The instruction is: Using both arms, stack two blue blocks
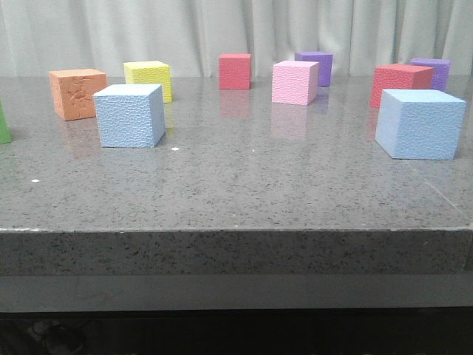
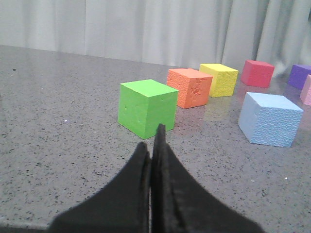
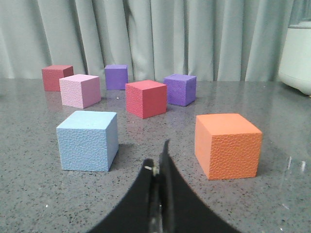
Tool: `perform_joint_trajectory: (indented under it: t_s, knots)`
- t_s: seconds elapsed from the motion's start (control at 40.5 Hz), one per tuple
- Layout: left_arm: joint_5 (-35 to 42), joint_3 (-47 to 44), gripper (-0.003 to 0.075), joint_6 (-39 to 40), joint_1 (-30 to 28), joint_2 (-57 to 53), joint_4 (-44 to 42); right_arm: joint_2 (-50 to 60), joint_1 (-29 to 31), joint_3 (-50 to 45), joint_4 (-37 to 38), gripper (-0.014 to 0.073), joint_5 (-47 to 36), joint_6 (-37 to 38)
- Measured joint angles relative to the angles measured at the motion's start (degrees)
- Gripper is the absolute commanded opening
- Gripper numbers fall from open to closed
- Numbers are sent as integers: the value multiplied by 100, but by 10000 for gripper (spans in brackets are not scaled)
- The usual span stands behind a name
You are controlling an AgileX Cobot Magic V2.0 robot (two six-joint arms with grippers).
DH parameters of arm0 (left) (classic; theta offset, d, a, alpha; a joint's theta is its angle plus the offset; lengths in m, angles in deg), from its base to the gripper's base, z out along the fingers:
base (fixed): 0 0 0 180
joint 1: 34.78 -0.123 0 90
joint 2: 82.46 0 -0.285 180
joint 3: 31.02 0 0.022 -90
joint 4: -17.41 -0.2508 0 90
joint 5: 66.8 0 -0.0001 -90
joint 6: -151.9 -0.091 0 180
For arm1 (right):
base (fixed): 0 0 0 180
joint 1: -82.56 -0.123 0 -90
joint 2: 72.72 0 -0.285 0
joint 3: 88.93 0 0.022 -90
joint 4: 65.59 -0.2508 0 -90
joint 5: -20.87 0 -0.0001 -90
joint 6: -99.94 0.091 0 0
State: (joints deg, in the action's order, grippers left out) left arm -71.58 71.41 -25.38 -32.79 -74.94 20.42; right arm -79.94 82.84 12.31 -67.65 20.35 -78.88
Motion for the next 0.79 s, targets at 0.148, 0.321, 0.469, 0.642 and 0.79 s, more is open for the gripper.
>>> perform_joint_trajectory:
  t_s: [0.148, 0.321, 0.469, 0.642, 0.79]
  knots:
    - [0, 0, -18, 0, 0, 0, 0, 0, 0, 0, 0, -69, 0, 0]
    - [0, 0, -18, 0, 0, 0, 0, 0, 0, 0, 0, -69, 0, 0]
    - [0, 0, -18, 0, 0, 0, 0, 0, 0, 0, 0, -69, 0, 0]
    - [94, 0, -18, 0, 0, 0, 0, 0, 0, 0, 0, -69, 0, 0]
    - [170, 13, -18, 0, 0, 0, 8, 0, 0, 61, 0, -69, 53, 0]
